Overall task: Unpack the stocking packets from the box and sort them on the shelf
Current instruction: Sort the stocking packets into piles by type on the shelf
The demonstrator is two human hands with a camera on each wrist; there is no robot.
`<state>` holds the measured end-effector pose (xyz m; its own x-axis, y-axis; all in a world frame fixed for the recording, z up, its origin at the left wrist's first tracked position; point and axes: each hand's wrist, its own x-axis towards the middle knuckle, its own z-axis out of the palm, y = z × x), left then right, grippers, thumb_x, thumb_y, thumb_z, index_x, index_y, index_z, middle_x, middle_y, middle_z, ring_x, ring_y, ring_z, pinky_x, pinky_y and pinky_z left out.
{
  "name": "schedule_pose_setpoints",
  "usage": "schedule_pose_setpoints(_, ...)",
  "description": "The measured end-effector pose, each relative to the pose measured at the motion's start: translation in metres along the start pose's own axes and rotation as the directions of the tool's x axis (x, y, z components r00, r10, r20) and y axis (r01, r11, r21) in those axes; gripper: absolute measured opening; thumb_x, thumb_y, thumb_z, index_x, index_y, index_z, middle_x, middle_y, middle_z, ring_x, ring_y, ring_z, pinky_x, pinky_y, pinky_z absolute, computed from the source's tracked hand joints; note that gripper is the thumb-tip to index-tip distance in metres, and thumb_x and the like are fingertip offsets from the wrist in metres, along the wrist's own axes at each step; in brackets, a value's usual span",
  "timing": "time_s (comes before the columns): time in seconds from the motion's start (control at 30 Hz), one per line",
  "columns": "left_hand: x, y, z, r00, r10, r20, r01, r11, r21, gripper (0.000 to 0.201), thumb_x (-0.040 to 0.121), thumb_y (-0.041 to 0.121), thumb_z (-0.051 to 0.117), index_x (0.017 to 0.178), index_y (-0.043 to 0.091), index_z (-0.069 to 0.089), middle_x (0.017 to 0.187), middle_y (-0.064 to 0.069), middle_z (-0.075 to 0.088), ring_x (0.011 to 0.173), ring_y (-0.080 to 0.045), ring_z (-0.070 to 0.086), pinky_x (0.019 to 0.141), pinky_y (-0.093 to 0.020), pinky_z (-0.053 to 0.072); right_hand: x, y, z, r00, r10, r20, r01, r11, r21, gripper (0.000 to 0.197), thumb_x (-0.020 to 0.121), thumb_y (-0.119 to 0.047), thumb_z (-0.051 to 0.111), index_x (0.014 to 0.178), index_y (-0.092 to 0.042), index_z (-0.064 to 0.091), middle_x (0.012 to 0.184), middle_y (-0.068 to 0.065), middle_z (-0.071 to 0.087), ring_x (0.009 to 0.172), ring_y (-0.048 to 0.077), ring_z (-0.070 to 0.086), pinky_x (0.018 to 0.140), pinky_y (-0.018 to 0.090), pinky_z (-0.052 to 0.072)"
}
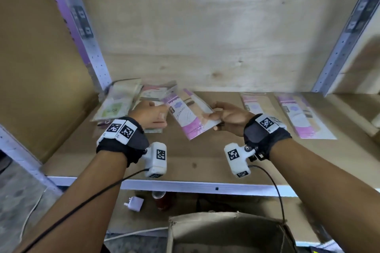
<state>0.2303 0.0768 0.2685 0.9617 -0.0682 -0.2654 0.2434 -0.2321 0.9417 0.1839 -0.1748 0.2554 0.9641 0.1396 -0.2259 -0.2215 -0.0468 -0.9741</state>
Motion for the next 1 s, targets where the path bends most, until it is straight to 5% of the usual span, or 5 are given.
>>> schedule_pose_setpoints(0.2,0.016,0.008,0.035,0.985,0.151,-0.087,-0.153,0.988,-0.021,0.084,0.087,0.062,0.062,0.146,0.007,0.04,0.119,-0.01,0.064,0.092,-0.021,0.071,0.089,-0.036,0.055,-0.046,0.019,-0.063,0.999,-0.014,0.038,0.014,1.0,0.0,0.016,0.089,-0.009,0.07,0.092,-0.025,0.067,0.096,0.005,0.068,0.08,0.017,0.064,0.064,0.027,0.044)
schedule_pose_setpoints(0.4,0.022,0.015,0.073,0.85,0.506,-0.147,-0.475,0.856,0.203,0.05,0.087,0.052,0.067,0.097,0.003,0.074,0.098,-0.021,0.074,0.092,-0.037,0.071,0.09,-0.05,0.056,-0.075,0.025,-0.103,0.996,0.012,0.086,-0.002,0.994,-0.108,0.027,0.092,-0.008,0.066,0.118,-0.011,0.061,0.109,0.015,0.062,0.095,0.026,0.057,0.064,0.026,0.043)
schedule_pose_setpoints(0.6,0.03,0.013,0.096,0.729,0.672,-0.128,-0.559,0.693,0.454,0.044,0.095,0.05,0.057,0.067,0.02,0.069,0.065,-0.003,0.07,0.05,0.0,0.056,0.052,-0.014,0.043,-0.088,0.019,-0.13,1.0,-0.006,0.028,0.012,0.982,-0.187,0.021,0.095,-0.017,0.062,0.115,-0.01,0.062,0.1,0.021,0.059,0.088,0.029,0.05,0.059,0.027,0.041)
schedule_pose_setpoints(0.77,0.021,0.012,0.114,0.702,0.712,0.01,-0.609,0.593,0.526,0.043,0.095,0.046,0.06,0.06,0.023,0.065,0.051,0.005,0.061,0.047,-0.005,0.053,0.053,-0.013,0.038,-0.099,0.027,-0.161,0.998,-0.039,-0.041,0.032,0.987,-0.16,0.028,0.093,-0.012,0.064,0.12,-0.003,0.062,0.113,0.019,0.068,0.094,0.024,0.065,0.072,0.025,0.053)
schedule_pose_setpoints(1.0,0.02,0.018,0.141,0.781,0.623,-0.047,-0.59,0.76,0.274,0.042,0.093,0.053,0.059,0.067,0.02,0.066,0.039,0.01,0.051,0.034,0.001,0.044,0.038,-0.009,0.035,-0.105,0.038,-0.184,0.984,-0.064,-0.167,0.034,0.984,-0.174,0.022,0.09,-0.013,0.068,0.111,-0.008,0.067,0.105,0.017,0.062,0.092,0.029,0.053,0.074,0.04,0.036)
